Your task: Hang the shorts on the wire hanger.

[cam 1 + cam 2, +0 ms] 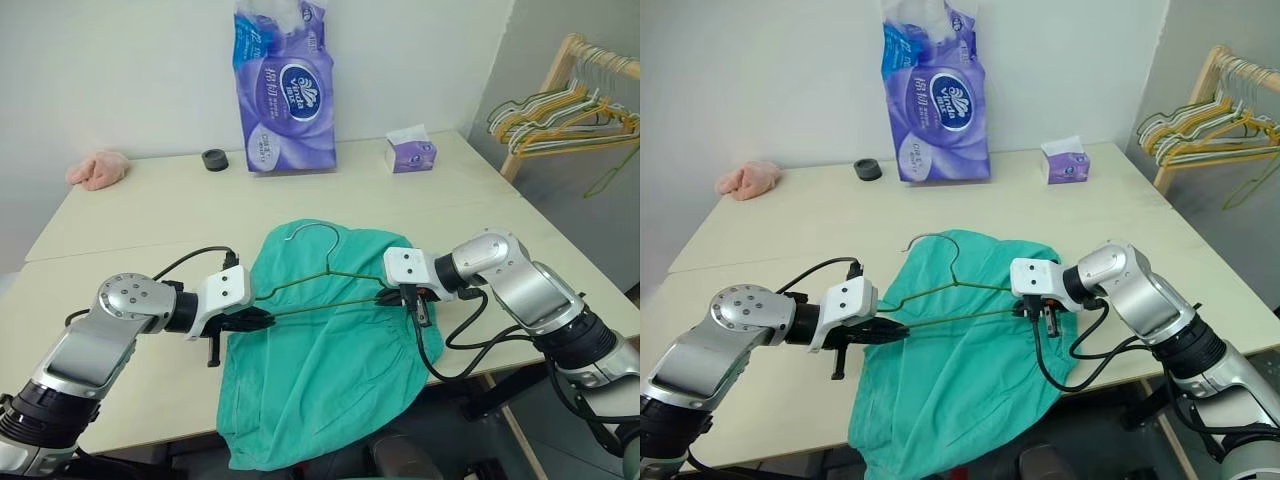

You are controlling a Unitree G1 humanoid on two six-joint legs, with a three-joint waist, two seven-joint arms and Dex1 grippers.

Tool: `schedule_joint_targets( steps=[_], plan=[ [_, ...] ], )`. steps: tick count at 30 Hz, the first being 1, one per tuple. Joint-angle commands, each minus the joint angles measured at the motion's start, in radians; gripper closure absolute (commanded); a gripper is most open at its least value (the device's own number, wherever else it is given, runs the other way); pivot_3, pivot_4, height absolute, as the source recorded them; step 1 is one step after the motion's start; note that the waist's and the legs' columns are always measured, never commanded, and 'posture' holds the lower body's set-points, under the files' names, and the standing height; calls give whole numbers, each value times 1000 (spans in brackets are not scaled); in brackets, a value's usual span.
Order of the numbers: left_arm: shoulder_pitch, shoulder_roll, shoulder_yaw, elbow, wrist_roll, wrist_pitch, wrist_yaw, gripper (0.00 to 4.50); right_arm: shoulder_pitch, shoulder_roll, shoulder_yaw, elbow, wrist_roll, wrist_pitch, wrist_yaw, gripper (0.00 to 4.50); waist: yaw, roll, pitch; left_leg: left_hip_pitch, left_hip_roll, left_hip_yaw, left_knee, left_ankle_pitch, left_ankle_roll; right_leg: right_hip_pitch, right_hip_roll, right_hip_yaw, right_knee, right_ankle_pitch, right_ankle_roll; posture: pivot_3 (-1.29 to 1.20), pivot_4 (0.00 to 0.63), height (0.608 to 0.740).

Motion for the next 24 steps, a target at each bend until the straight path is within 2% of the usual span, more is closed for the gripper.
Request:
schedule_joint_targets(
  steps=[1, 5, 7, 9, 13, 17, 20, 24],
  plan=[
    [-32, -53, 63, 37, -10, -28, 75, 3809, 2, -6, -42, -20, 14, 28, -10, 4500, 2, -1, 0, 0, 0, 0, 0, 0, 0, 0, 0, 0, 0, 0, 0, -265, 17, 740],
    [-26, -117, 119, 63, -43, -33, 143, 2619, 19, -18, -80, -26, 36, 69, -18, 4500, 2, -1, -1, -2, 0, -1, 1, 0, 0, -2, 0, -1, 1, 0, 0, -265, 17, 740],
    [-27, -150, 162, 68, -77, -6, 172, 2035, 29, -24, -95, -34, 48, 91, -23, 4500, 1, -2, -2, -9, 0, -1, 3, 0, 0, -9, -1, -1, 3, 1, 0, -274, 17, 740],
    [-27, -174, 216, 83, -103, 13, 210, 2035, 44, -37, -114, -41, 63, 117, -29, 4500, 0, -3, -2, -14, -1, -1, 5, 0, 0, -15, -1, -1, 8, 0, 0, -280, 19, 740],
    [-17, -190, 302, 116, -142, 43, 261, 2035, 87, -70, -173, -54, 94, 175, -53, 4500, -1, -3, -2, -13, -1, -1, 5, 0, 0, -17, -1, -1, 13, 0, 0, -285, 23, 740],
    [0, -195, 339, 142, -151, 47, 293, 2035, 148, -114, -257, -75, 140, 254, -79, 4500, -2, -3, -2, -12, -1, -1, 5, 1, 0, -16, -1, -1, 14, 0, 0, -292, 28, 740],
    [22, -208, 323, 107, -210, 105, 261, 1487, 283, -171, -410, -96, 201, 378, -123, 4500, 1, -3, -2, -11, -1, -1, 6, 1, 0, -15, -1, -1, 14, 0, 0, -319, 41, 740],
    [23, -199, 268, 41, -278, 168, 188, 305, 446, -188, -577, -159, 285, 521, -177, 4500, 1, -5, 0, -13, -1, -1, 6, 1, 0, -15, -1, -1, 12, 0, 0, -359, 54, 740]
  ],
)
